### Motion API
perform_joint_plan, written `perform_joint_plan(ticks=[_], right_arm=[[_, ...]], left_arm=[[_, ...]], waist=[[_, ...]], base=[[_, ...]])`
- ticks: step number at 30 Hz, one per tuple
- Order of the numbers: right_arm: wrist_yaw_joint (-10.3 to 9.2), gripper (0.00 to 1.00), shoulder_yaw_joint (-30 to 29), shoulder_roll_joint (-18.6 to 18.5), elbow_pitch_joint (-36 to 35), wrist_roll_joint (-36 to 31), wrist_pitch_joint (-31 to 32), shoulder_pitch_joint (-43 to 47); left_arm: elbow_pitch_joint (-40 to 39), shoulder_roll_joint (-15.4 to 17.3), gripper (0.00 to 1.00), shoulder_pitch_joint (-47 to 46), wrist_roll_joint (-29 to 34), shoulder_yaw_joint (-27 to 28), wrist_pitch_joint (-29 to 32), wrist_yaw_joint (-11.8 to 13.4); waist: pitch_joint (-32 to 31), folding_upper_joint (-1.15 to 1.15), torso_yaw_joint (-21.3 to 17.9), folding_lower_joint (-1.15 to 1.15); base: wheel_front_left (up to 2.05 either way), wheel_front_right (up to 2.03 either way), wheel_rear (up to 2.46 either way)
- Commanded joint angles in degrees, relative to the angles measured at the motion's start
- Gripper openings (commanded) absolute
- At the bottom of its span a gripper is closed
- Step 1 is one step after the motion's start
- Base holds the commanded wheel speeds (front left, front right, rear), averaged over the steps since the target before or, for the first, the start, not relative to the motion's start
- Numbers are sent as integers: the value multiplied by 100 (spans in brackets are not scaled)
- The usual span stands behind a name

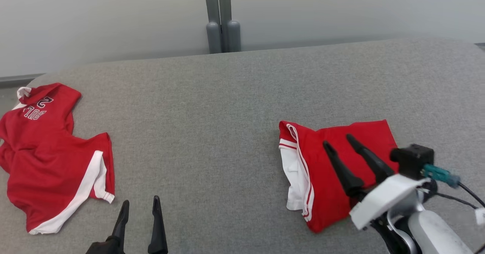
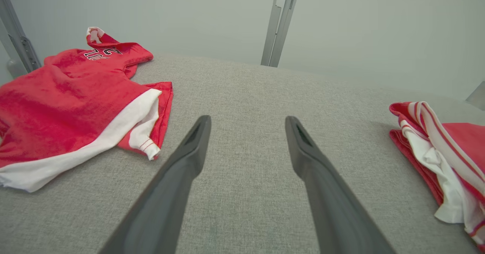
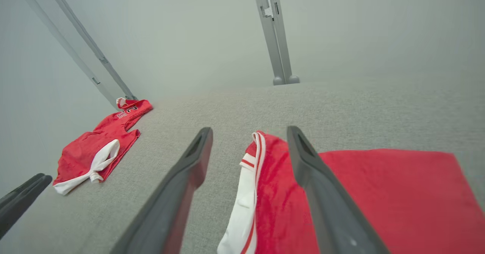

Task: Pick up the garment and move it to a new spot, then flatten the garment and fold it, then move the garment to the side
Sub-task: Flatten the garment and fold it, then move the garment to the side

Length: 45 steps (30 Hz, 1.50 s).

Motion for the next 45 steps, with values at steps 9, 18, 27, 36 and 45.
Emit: perform_joint_plan(ticks=[9,18,27,36,45], right_arm=[[3,100,-1452,-467,955,-1918,-1618,1175],[1,100,-2613,135,324,-2546,-1626,2065],[1,100,-2572,298,177,-2671,-1627,2213],[1,100,-2453,298,68,-2690,-1629,2063],[1,100,-2365,326,56,-2503,-1628,1815]], left_arm=[[-162,11,100,190,236,292,-19,-102],[-169,9,100,404,393,569,-19,-226],[-95,10,100,493,464,654,-19,-290],[-67,10,100,477,490,695,-19,-338],[-65,10,100,447,473,707,-19,-342]], waist=[[-445,0,-189,0],[-678,0,-171,0],[-720,0,-176,0],[-633,0,-128,0],[-554,0,-70,0]], base=[[0,0,0],[0,0,0],[0,0,0],[0,0,0],[0,0,0]])
